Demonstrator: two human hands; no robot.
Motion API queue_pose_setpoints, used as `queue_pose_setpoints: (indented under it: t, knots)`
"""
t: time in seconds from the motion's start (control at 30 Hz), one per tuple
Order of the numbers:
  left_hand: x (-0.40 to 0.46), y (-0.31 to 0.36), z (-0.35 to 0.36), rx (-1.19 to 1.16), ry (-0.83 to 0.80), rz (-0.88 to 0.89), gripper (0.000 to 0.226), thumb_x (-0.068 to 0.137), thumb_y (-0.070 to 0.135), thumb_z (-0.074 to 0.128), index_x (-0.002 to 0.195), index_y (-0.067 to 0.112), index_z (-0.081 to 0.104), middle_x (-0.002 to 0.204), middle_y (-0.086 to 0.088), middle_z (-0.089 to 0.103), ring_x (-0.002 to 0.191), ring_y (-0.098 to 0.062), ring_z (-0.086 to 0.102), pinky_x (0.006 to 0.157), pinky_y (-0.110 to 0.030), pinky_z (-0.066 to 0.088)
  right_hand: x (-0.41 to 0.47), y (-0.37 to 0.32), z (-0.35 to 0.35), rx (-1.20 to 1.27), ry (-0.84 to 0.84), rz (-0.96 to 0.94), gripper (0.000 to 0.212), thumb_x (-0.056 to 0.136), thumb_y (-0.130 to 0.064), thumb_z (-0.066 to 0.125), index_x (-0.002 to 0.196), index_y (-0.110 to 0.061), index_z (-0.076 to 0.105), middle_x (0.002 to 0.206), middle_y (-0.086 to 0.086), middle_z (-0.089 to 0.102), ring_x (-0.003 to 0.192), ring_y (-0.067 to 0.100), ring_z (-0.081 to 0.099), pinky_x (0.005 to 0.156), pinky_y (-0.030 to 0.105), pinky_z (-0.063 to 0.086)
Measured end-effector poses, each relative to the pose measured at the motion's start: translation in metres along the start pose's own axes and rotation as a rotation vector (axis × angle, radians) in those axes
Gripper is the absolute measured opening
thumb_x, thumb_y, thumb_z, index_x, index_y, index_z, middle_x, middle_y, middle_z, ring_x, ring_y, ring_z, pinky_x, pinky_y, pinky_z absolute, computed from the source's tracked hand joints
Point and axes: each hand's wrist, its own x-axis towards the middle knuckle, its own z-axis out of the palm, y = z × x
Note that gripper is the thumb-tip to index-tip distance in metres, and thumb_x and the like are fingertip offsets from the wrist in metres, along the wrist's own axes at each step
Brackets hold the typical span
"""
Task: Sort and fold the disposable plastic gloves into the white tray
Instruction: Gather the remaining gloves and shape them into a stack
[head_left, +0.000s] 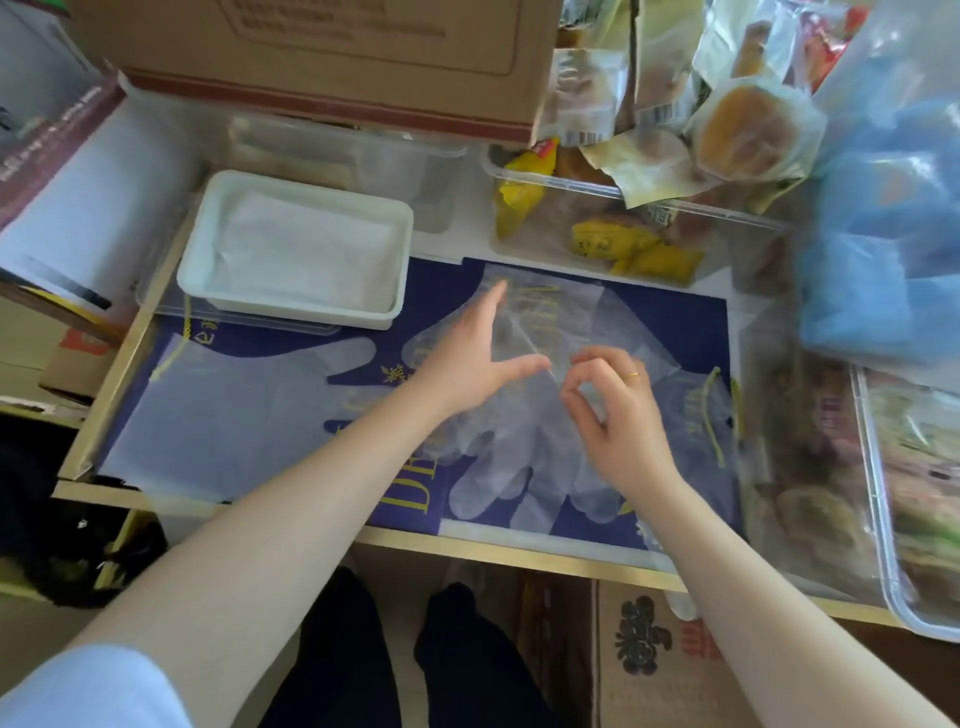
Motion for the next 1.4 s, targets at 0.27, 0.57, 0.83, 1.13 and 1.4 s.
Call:
queue_pose_setpoints:
  t: [0.27, 0.57, 0.83, 1.13, 1.4]
  knots:
    - [-0.006, -0.019, -0.022, -0.169, 0.051, 0.045, 0.011, 0.078, 0.025, 0.072, 0.074, 0.027, 0.062, 0.068, 0.010, 0.058, 0.064, -0.009, 0.052, 0.067, -0.029, 0.043, 0.013, -0.006, -0.017, 0.710, -0.103, 0.401, 0.041, 0.085, -0.010, 0.064, 0.111, -0.035, 0.045, 0.128, -0.017, 0.042, 0.105, -0.004, 0.055, 0.081, 0.018, 0.051]
    - [-0.012, -0.032, -0.041, 0.370, 0.275, -0.127, 0.065, 0.077, 0.040, 0.071, 0.126, 0.008, 0.042, 0.104, -0.007, 0.049, 0.093, -0.022, 0.050, 0.076, -0.028, 0.038, 0.098, 0.044, 0.019, -0.135, -0.070, 0.668, 0.047, 0.089, -0.034, 0.060, 0.126, -0.009, 0.045, 0.129, 0.013, 0.044, 0.120, 0.033, 0.041, 0.095, 0.042, 0.036]
    - [-0.011, -0.021, -0.043, 0.309, 0.170, -0.176, 0.037, 0.081, 0.034, 0.069, 0.115, 0.021, 0.059, 0.075, 0.003, 0.067, 0.077, -0.013, 0.059, 0.066, -0.025, 0.039, 0.109, 0.052, 0.037, -0.159, 0.023, 0.617, 0.024, 0.091, -0.030, 0.057, 0.110, -0.017, 0.065, 0.112, 0.010, 0.064, 0.112, 0.034, 0.046, 0.090, 0.043, 0.040]
    - [-0.024, -0.004, -0.055, -0.175, -0.053, 0.126, 0.037, 0.090, -0.003, 0.052, 0.090, 0.028, 0.071, 0.087, 0.016, 0.073, 0.089, -0.001, 0.065, 0.084, -0.012, 0.043, 0.087, 0.036, -0.013, 0.289, 0.210, 0.314, 0.020, 0.096, -0.017, 0.050, 0.105, -0.013, 0.067, 0.107, -0.005, 0.061, 0.098, 0.000, 0.053, 0.084, 0.007, 0.038]
    - [-0.002, -0.021, -0.050, -0.196, 0.095, 0.007, 0.030, 0.093, 0.002, 0.050, 0.100, 0.028, 0.062, 0.103, 0.012, 0.066, 0.092, -0.002, 0.060, 0.086, -0.020, 0.043, 0.074, 0.004, -0.045, 0.419, 0.176, 0.290, 0.011, 0.091, -0.012, 0.055, 0.084, -0.016, 0.062, 0.078, -0.009, 0.062, 0.077, 0.001, 0.057, 0.079, 0.025, 0.048]
